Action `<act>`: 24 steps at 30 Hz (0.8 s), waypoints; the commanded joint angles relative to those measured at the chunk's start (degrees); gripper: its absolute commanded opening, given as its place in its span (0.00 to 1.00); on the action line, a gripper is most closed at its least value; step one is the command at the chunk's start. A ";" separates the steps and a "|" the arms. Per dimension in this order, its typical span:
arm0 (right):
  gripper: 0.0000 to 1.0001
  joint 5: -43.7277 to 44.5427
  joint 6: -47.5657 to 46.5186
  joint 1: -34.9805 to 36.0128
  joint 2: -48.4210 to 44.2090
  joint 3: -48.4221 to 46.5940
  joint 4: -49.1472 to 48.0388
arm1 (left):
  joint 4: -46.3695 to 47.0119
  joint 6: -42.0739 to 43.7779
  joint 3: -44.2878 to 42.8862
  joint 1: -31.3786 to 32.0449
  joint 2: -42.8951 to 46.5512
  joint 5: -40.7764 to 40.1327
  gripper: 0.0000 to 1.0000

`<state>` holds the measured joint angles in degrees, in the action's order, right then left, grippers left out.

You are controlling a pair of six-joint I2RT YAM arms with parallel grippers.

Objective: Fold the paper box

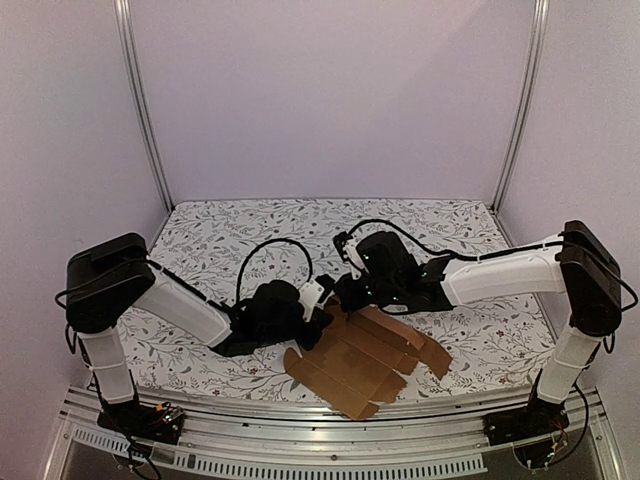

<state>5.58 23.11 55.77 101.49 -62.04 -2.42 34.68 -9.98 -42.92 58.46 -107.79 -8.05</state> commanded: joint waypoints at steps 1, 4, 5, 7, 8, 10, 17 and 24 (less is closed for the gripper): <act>0.00 3.26 -0.26 1.10 2.15 2.79 4.35 | -1.16 -0.43 -1.86 0.17 -1.36 -0.37 0.15; 0.00 4.85 -0.11 1.55 2.30 3.51 4.35 | -1.51 -0.60 -2.45 0.17 -1.67 -0.79 0.17; 0.00 5.51 0.11 1.66 2.30 3.77 4.35 | -1.54 -0.59 -2.56 0.17 -1.72 -0.90 0.18; 0.00 7.02 0.16 2.29 2.36 4.36 4.35 | -1.54 -0.77 -2.48 0.18 -1.85 -1.23 0.18; 0.00 7.48 0.24 2.56 2.46 4.46 4.35 | -1.54 -0.81 -2.48 0.17 -1.97 -1.30 0.18; 0.00 8.21 0.50 3.01 2.76 4.62 4.35 | -1.54 -0.90 -2.46 0.17 -2.01 -1.50 0.18; 0.00 7.84 1.37 3.32 3.16 4.78 3.57 | -1.71 -0.84 -2.00 0.17 -1.99 -2.46 0.16; 0.00 6.68 1.81 3.38 -0.48 4.14 3.28 | -1.80 -0.50 -2.43 0.17 -2.68 -1.83 0.00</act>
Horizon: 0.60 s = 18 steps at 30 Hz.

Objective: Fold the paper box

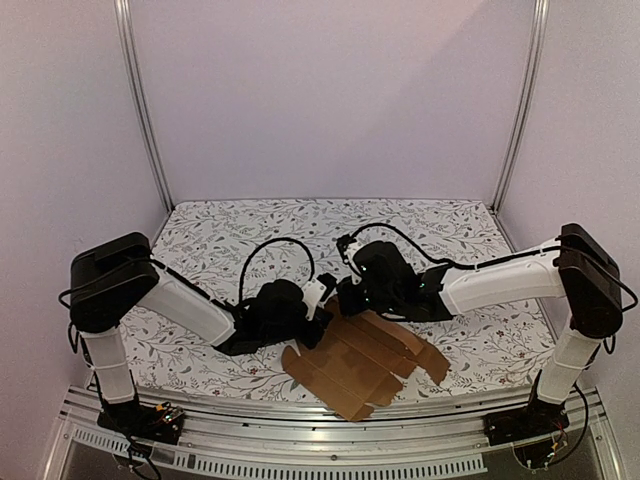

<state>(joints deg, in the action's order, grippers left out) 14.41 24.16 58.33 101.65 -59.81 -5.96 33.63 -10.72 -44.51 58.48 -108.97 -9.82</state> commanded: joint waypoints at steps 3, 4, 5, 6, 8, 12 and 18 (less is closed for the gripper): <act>0.00 -2.19 0.81 0.81 -2.97 1.76 6.88 | -0.80 0.41 -0.91 0.14 -1.43 -0.09 0.00; 0.00 -2.20 0.87 0.82 -3.59 1.68 6.85 | -0.82 0.48 -0.87 0.14 -1.38 -0.13 0.00; 0.00 -2.27 0.97 0.78 -4.34 1.63 6.84 | -0.88 0.45 -0.84 0.14 -1.42 -0.16 0.00; 0.00 -2.41 1.08 0.76 -4.88 1.60 6.84 | -0.91 0.47 -0.91 0.14 -1.42 -0.20 0.00; 0.00 -2.67 1.47 0.78 -6.39 1.38 6.75 | -1.00 0.58 -0.85 0.14 -1.42 -0.19 0.00; 0.00 -3.05 2.35 0.82 -8.79 1.62 5.65 | -1.17 0.76 -0.98 0.14 -1.42 -0.12 0.00; 0.00 -3.16 2.88 0.69 -8.52 0.82 3.70 | -1.19 0.82 -1.02 0.19 -1.35 -0.05 0.00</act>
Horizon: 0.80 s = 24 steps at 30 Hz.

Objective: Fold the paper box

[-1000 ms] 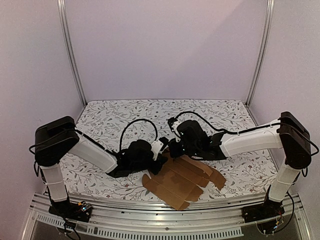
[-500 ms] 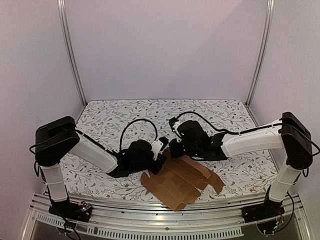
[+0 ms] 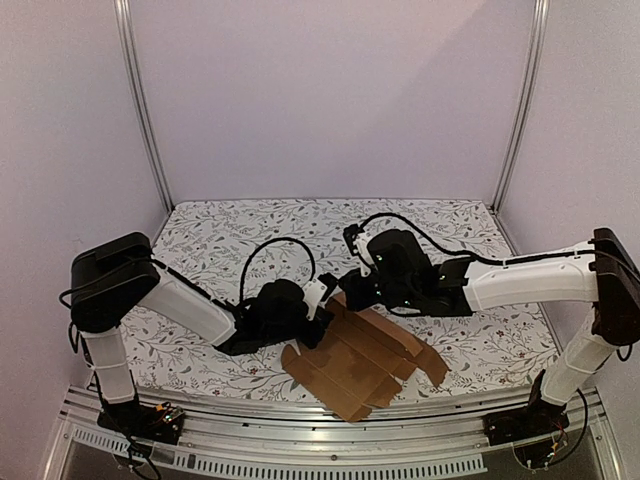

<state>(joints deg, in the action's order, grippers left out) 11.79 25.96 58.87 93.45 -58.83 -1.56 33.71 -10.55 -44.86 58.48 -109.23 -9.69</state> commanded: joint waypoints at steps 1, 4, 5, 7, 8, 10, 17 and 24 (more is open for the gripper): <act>0.00 -0.73 1.23 -0.01 0.19 -0.29 -0.95 | -1.33 0.69 -0.79 0.16 -1.08 -0.18 0.00; 0.00 -1.07 1.98 -0.31 1.45 -0.09 -2.16 | -1.41 0.46 -0.69 0.21 -0.92 -0.31 0.00; 0.00 -1.23 2.10 -0.31 1.73 -0.01 -2.46 | -1.45 0.32 -0.64 0.25 -0.81 -0.32 0.00; 0.00 -2.04 2.48 -0.51 2.60 -0.18 -3.19 | -1.34 0.19 -0.50 0.23 -0.80 -0.41 0.00; 0.00 -2.65 2.68 -0.63 3.11 -0.27 -3.53 | -1.30 0.12 -0.54 0.25 -0.87 -0.46 0.00; 0.00 -3.45 3.16 -0.66 4.13 -0.53 -4.00 | -1.33 0.09 -0.51 0.23 -0.90 -0.42 0.01; 0.00 -5.60 4.46 -0.65 6.87 -0.99 -5.72 | -1.28 -0.18 -0.58 0.25 -0.91 -0.58 0.03; 0.00 -7.45 5.72 -0.63 8.09 -0.29 -6.78 | -1.54 -0.18 -0.72 0.24 -1.06 -0.95 0.07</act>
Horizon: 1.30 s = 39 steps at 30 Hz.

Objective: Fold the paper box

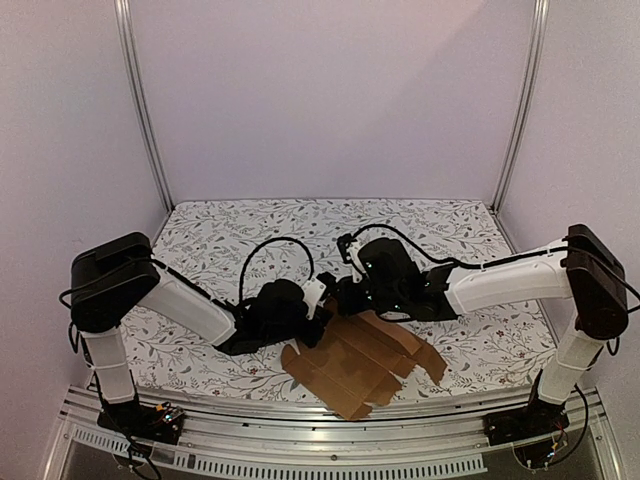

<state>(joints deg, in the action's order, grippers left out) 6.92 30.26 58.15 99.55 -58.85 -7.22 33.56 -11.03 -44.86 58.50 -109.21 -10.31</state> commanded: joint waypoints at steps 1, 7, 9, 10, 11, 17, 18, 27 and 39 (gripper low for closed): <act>0.00 -2.83 1.66 0.06 2.18 -0.15 -1.13 | -1.44 0.24 -0.75 0.23 -1.05 -0.43 0.07; 0.00 -2.86 1.91 0.26 2.99 0.98 -1.15 | -1.38 0.24 -0.60 0.21 -1.01 -0.85 0.14; 0.00 -2.27 1.93 0.34 3.30 1.46 -1.05 | -1.39 0.21 -0.42 0.21 -0.86 -1.04 0.17; 0.00 -2.00 1.98 0.37 3.53 1.72 -0.97 | -1.39 0.25 -0.35 0.21 -0.77 -1.10 0.17; 0.00 -1.69 1.99 0.43 3.65 1.98 -0.80 | -1.39 0.28 -0.18 0.21 -0.66 -1.33 0.18; 0.00 0.74 1.12 1.12 4.50 2.63 1.33 | -1.35 0.38 0.29 0.25 -0.65 -1.99 0.20; 0.00 0.93 1.08 1.20 4.51 2.75 1.48 | -1.34 0.35 0.37 0.27 -0.63 -2.00 0.20; 0.00 0.41 1.61 1.28 4.30 2.42 1.60 | -1.69 0.49 -0.52 0.30 -1.32 -1.67 0.10; 0.05 0.14 2.35 1.26 1.37 2.10 1.29 | -3.76 1.11 -2.51 1.07 -1.26 -3.19 0.00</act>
<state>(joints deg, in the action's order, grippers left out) 8.16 32.01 58.87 102.19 -57.87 -9.98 31.83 -10.52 -46.13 58.70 -109.67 -12.45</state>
